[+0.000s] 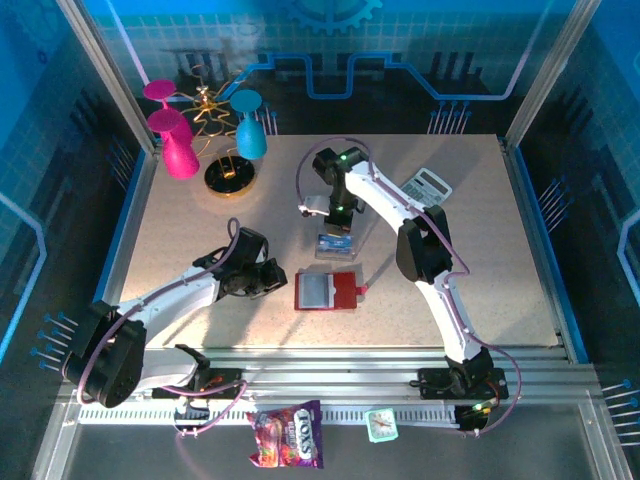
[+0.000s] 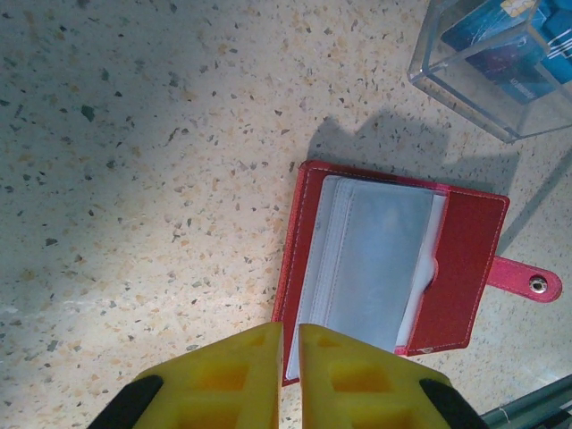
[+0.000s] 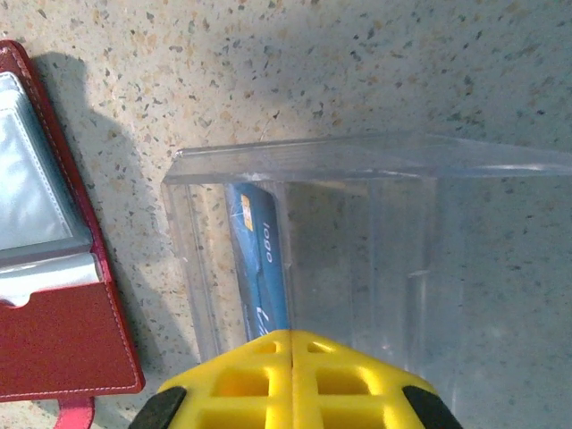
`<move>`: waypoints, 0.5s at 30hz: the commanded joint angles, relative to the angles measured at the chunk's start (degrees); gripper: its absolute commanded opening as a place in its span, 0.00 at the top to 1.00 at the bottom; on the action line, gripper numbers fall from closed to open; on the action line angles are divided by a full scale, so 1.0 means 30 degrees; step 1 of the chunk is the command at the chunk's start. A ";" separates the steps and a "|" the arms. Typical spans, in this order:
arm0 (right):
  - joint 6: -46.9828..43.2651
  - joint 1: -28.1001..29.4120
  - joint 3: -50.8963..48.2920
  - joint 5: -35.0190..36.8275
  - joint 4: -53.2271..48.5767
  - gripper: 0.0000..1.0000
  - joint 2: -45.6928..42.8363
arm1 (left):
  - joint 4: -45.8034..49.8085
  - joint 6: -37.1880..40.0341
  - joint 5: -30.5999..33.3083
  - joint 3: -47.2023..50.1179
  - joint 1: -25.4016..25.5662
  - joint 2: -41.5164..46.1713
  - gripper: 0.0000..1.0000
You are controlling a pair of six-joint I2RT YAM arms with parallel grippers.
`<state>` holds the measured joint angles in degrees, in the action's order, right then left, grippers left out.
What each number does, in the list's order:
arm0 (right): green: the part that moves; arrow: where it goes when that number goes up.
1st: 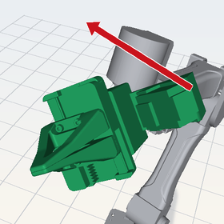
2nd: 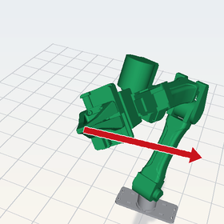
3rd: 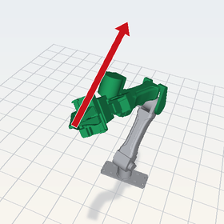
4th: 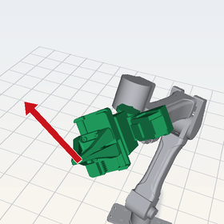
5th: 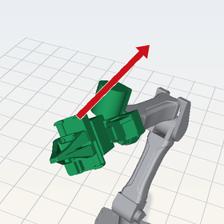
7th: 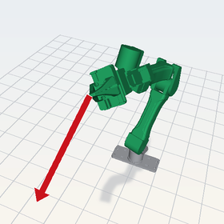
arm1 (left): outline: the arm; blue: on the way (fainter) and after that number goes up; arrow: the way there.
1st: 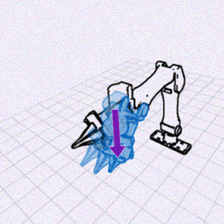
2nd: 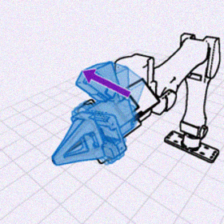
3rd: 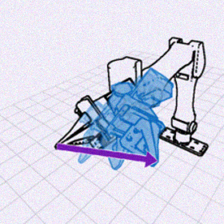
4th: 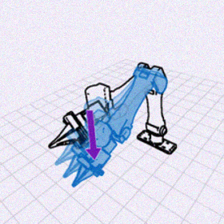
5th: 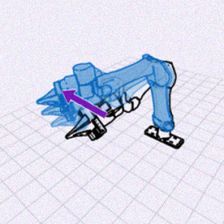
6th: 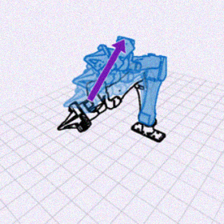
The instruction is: Take the credit cards out of the card holder
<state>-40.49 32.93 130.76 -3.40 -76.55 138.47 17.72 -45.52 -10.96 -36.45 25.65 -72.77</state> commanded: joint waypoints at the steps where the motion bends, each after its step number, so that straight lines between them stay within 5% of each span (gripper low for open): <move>1: 0.0216 0.0072 -0.0744 -0.0112 0.0134 0.95 -0.0808 | 0.0144 -0.0113 -0.0374 -0.0125 -0.0149 -0.0176 0.86; 15: 0.1170 0.0099 -0.2155 0.0204 0.1302 0.94 -0.2921 | -0.0096 -0.0222 -0.0477 0.0071 -0.0143 -0.0194 0.86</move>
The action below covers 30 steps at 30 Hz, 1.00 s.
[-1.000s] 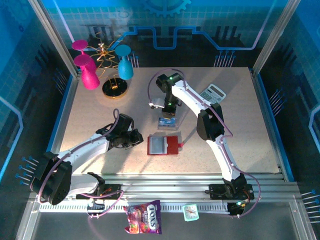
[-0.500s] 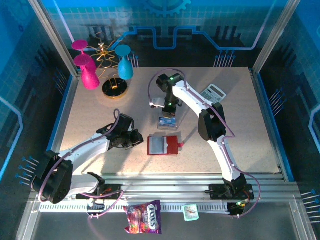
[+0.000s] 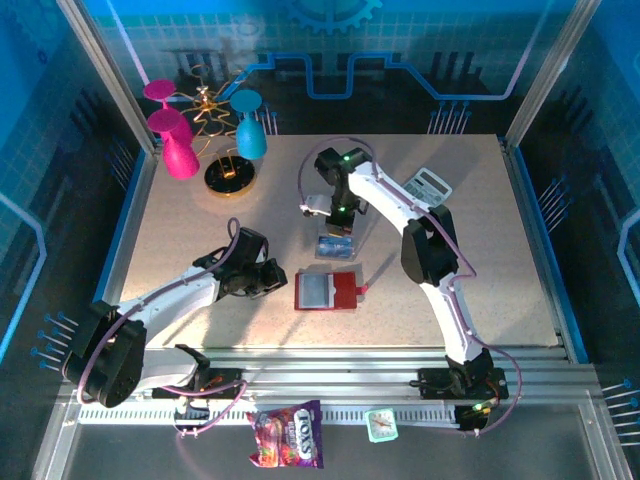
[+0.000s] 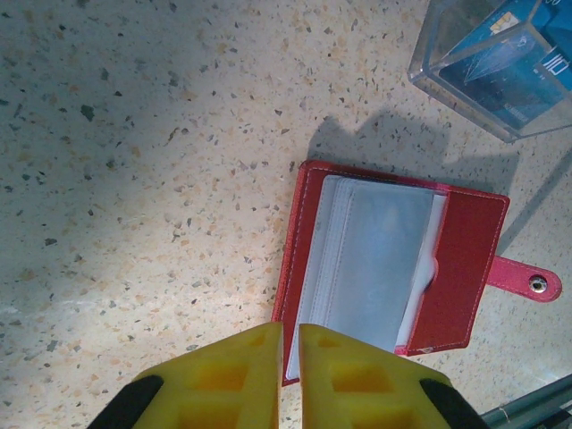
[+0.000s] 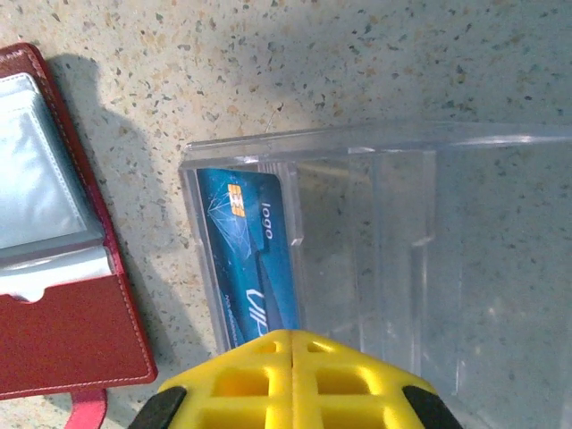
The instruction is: Take the credit cards out of the card holder
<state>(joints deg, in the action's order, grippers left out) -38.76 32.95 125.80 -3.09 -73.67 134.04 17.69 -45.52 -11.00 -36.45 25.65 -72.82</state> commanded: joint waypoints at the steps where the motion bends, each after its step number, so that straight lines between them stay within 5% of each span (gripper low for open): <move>1: 0.0819 0.0117 -0.0845 0.0139 0.0642 0.93 -0.1698 | -0.0111 -0.0209 -0.0480 0.0064 -0.0151 -0.0234 0.86; 9: 0.4773 0.0131 -0.4704 -0.0589 0.4429 0.87 -0.4824 | -0.0663 -0.0234 -0.0866 -0.0009 -0.0142 -0.0801 0.87; 30: 2.5452 0.0672 -1.8115 -0.5624 1.6899 0.86 -1.3256 | -0.1732 -0.0209 -0.1397 -0.0257 -0.0105 -0.1889 0.88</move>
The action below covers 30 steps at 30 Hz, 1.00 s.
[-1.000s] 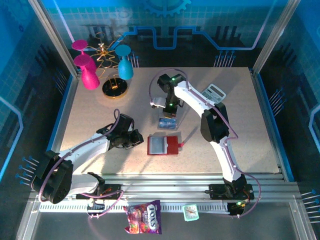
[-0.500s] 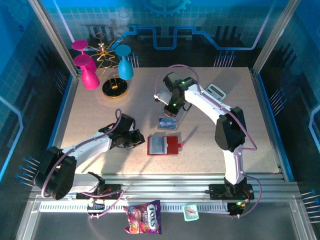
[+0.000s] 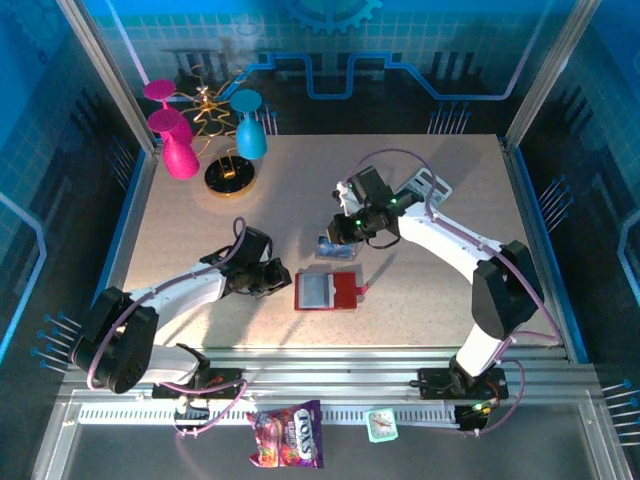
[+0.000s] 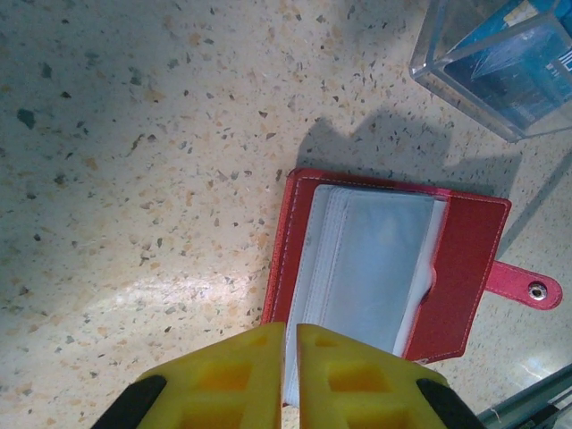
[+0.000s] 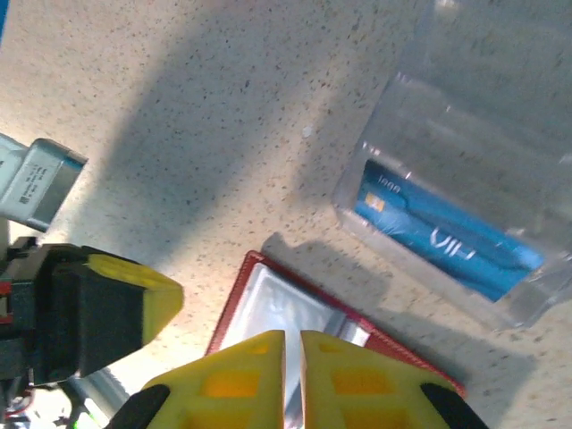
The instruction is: Take the credit cards out of the card holder
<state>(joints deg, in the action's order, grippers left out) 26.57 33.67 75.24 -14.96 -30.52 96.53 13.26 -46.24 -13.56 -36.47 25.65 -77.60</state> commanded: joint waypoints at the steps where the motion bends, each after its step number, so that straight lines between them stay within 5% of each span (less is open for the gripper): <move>1: 0.3973 0.0556 -0.1730 -0.1996 0.3078 0.86 -0.0910 | -0.0286 -0.0007 -0.0598 -0.0238 -0.0116 -0.0323 0.88; 15: 0.5939 0.1255 -0.4796 -0.4731 0.5750 0.86 0.0296 | -0.1694 -0.0382 -0.2018 0.0228 0.0048 -0.1266 0.95; 30: 0.5734 0.1374 -0.4806 -0.5128 0.5370 0.82 0.1937 | -0.2002 -0.0411 -0.2391 0.0203 0.0327 -0.3011 1.00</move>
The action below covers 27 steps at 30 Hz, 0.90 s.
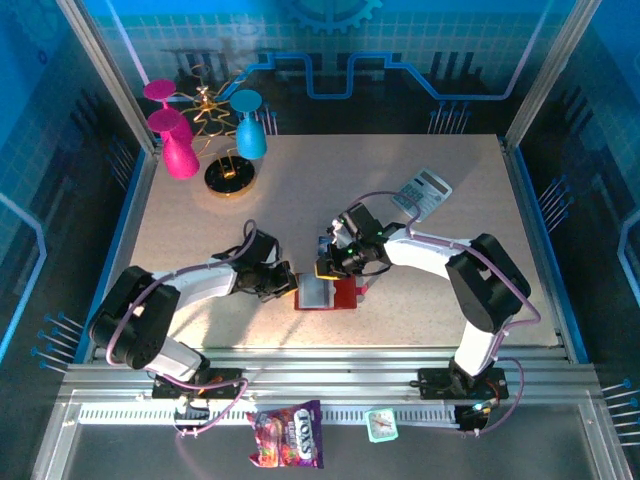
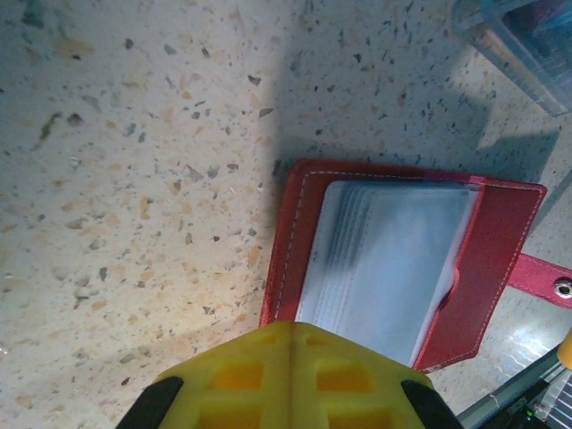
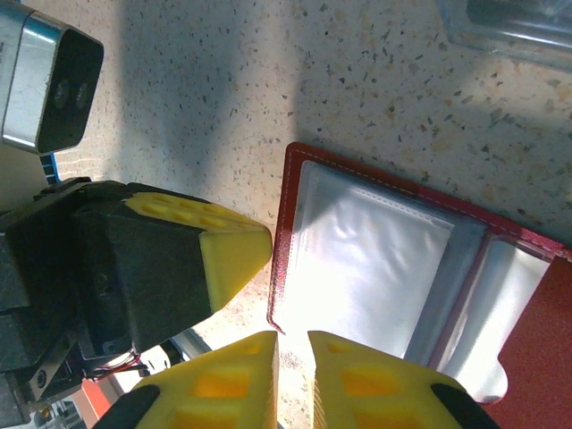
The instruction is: Take the credit cards out of the card holder
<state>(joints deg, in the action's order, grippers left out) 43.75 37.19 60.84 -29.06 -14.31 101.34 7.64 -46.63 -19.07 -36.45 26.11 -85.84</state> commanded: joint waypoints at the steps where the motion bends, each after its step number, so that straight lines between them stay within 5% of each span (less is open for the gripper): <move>1: 0.0007 0.0201 -0.0031 -0.0421 -0.0062 0.81 0.0367 | -0.0060 -0.0229 -0.0557 0.0196 0.0174 -0.0328 1.00; 27: -0.0137 0.1064 0.1075 -0.1074 -0.0999 0.64 0.2096 | 0.1365 0.0310 0.0559 -0.0185 0.0170 -0.0713 1.00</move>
<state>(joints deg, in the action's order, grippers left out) 43.72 39.72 62.78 -30.92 -15.64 106.34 8.08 -46.52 -19.16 -36.49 26.15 -87.81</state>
